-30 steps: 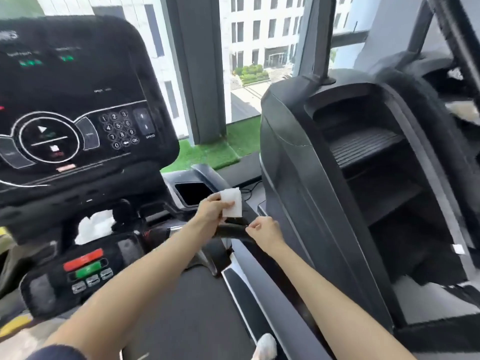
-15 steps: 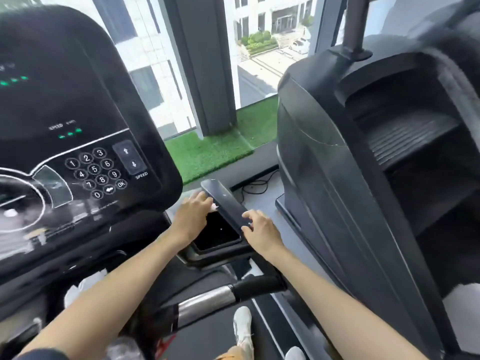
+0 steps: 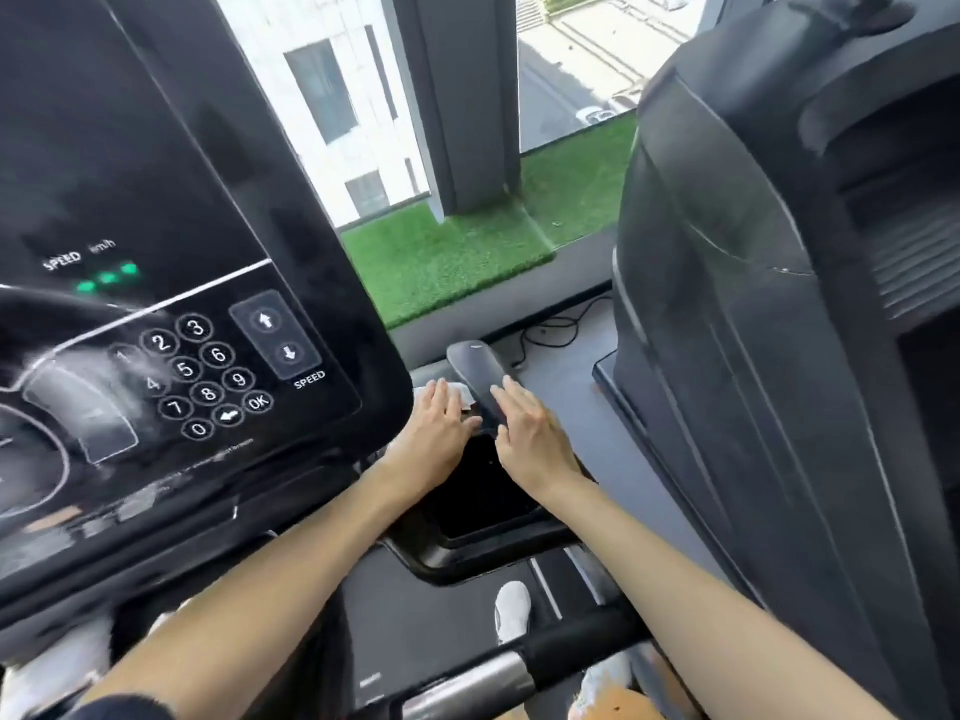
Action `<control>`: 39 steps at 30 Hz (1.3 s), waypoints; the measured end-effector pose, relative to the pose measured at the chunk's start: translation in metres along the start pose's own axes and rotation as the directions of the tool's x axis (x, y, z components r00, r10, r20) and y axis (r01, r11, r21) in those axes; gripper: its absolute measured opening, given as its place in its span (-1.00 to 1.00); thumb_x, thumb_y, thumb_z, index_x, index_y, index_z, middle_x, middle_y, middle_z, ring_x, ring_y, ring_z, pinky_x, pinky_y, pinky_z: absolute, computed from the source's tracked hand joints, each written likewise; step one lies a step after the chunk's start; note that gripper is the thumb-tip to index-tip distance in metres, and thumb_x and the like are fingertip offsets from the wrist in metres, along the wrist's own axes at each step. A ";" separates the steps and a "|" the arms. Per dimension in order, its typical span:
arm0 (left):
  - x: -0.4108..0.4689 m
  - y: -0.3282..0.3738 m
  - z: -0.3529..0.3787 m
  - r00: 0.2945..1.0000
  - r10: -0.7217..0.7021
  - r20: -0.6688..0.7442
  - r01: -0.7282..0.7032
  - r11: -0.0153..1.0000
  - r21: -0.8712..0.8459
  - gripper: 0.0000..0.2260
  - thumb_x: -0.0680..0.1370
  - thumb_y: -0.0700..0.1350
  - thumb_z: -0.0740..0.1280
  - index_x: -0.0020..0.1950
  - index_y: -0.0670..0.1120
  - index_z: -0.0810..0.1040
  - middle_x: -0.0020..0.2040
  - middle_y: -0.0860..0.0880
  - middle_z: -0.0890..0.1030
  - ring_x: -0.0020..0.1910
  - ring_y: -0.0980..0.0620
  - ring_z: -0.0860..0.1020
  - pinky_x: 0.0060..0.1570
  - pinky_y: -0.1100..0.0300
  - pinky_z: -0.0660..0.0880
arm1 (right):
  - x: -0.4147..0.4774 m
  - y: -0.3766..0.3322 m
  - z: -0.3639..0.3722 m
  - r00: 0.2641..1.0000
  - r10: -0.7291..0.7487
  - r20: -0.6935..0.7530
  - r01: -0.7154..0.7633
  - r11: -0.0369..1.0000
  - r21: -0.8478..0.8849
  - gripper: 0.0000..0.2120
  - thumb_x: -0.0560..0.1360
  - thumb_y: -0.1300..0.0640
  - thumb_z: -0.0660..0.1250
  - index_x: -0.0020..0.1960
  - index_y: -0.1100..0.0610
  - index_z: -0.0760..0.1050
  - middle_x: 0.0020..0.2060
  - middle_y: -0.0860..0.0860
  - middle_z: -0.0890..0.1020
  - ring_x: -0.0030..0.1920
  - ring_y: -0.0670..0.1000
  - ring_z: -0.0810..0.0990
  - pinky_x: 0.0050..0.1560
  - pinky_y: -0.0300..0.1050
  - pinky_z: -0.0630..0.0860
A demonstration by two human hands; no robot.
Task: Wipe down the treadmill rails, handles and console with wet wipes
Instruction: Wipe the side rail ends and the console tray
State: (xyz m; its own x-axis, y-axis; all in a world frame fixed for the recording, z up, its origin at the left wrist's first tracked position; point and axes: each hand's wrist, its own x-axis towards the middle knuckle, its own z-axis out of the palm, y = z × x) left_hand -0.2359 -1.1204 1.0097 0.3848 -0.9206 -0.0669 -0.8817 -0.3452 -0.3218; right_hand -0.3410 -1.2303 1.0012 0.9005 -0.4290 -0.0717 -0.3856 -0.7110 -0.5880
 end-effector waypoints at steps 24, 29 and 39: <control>0.062 -0.010 0.028 0.800 -0.486 0.352 0.590 0.744 -0.313 -0.51 0.58 -0.18 -0.21 0.22 -0.27 0.45 0.28 -0.23 0.46 0.34 -0.22 0.36 0.35 -0.02 0.26 | 0.074 0.023 0.027 0.992 -0.128 0.005 0.126 0.985 0.121 -0.56 0.59 0.22 0.15 0.46 0.25 0.28 0.45 0.16 0.32 0.49 0.05 0.22 0.46 -0.11 0.09; 0.019 0.017 0.017 0.875 -0.397 0.276 0.475 0.812 -0.338 -0.33 0.48 -0.01 -0.32 0.37 -0.16 0.39 0.42 -0.11 0.38 0.46 -0.09 0.25 0.40 0.00 0.21 | 0.079 0.025 0.032 0.992 -0.125 -0.011 0.125 0.984 0.127 -0.56 0.60 0.19 0.13 0.46 0.23 0.28 0.45 0.16 0.32 0.50 0.05 0.19 0.47 -0.09 0.08; 0.030 -0.005 0.019 0.805 -0.513 0.296 0.581 0.783 -0.222 -0.48 0.55 -0.12 -0.20 0.21 -0.18 0.49 0.25 -0.15 0.52 0.31 -0.13 0.43 0.33 -0.12 0.25 | 0.075 0.019 0.045 0.973 -0.176 -0.151 0.165 0.983 -0.086 -0.58 0.29 0.18 0.49 0.10 0.31 0.58 0.08 0.25 0.63 0.15 0.18 0.60 0.17 0.16 0.53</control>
State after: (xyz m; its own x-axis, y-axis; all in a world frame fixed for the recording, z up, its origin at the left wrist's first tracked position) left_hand -0.2145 -1.1431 0.9909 0.8435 -0.5100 -0.1687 -0.5275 -0.8456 -0.0814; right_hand -0.2722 -1.2510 0.9480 0.9133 -0.3762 0.1558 -0.2478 -0.8172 -0.5203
